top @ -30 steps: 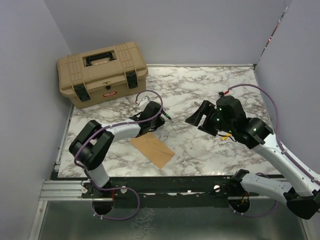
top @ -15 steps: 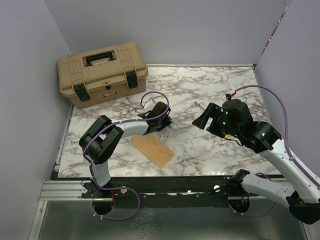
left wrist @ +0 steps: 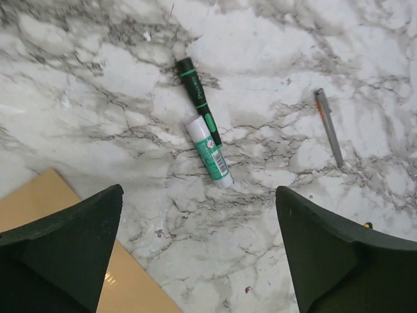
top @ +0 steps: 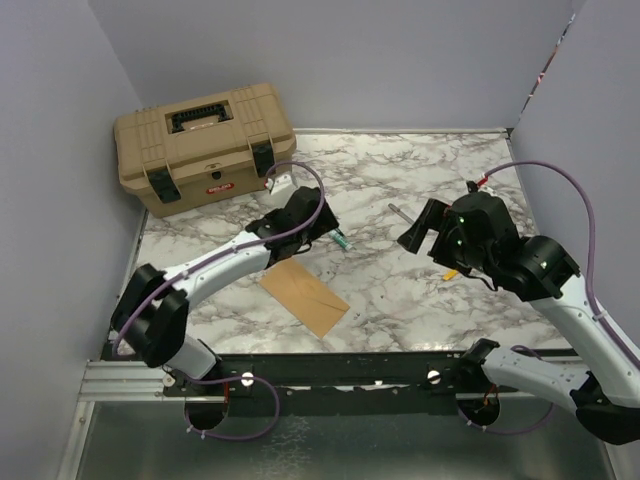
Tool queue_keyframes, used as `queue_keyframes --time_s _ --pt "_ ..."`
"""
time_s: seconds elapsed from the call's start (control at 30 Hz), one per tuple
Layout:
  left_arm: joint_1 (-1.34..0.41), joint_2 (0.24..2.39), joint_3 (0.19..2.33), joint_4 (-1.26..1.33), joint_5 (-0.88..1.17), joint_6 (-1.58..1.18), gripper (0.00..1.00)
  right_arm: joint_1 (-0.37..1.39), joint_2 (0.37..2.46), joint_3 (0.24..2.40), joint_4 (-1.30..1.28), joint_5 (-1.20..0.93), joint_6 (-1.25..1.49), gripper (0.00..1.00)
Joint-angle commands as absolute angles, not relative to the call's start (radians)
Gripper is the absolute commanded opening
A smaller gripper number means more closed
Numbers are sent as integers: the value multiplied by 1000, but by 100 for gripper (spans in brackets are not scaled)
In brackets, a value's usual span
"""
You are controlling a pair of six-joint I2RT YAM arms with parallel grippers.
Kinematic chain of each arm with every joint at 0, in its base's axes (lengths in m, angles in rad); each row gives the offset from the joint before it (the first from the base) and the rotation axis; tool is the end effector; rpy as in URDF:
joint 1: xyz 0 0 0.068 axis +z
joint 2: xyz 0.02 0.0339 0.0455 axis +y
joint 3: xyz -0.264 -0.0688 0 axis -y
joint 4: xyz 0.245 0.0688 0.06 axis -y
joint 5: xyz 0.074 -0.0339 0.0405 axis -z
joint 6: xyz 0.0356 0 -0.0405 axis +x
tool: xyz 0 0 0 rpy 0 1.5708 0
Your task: Place the letter into the envelope and seal it
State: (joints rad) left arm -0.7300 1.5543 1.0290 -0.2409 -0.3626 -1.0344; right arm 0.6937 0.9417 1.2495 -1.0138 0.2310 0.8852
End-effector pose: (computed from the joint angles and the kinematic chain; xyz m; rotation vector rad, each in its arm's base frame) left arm 0.2581 -0.2140 0.2321 -0.5304 2.2648 -0.4918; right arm 0.1303 0.0977 0.3879 0.3450 2.2944 0.5699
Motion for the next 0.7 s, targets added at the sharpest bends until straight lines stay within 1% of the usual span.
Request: queue_keyframes --time_s 0.0,0.13,0.23,0.33,0.5,0.67 --pt "-733 1380 1137 -479 -517 -817 99 691 995 1325 -1190 370 891 100" --pt "-732 1230 1234 -738 -647 -697 99 692 1018 1403 -1305 442 928 100" --pt "-730 1102 1287 -877 -705 -638 99 691 1030 1484 -1405 507 963 100" --pt "-727 980 1331 -971 -724 -625 99 692 1037 1546 -1462 562 953 100" --pt "-728 807 1408 -1094 -741 -633 99 691 1021 1621 -1463 559 883 100" --pt "-728 703 1486 -1169 -792 -591 99 692 1015 1708 -1463 579 833 100"
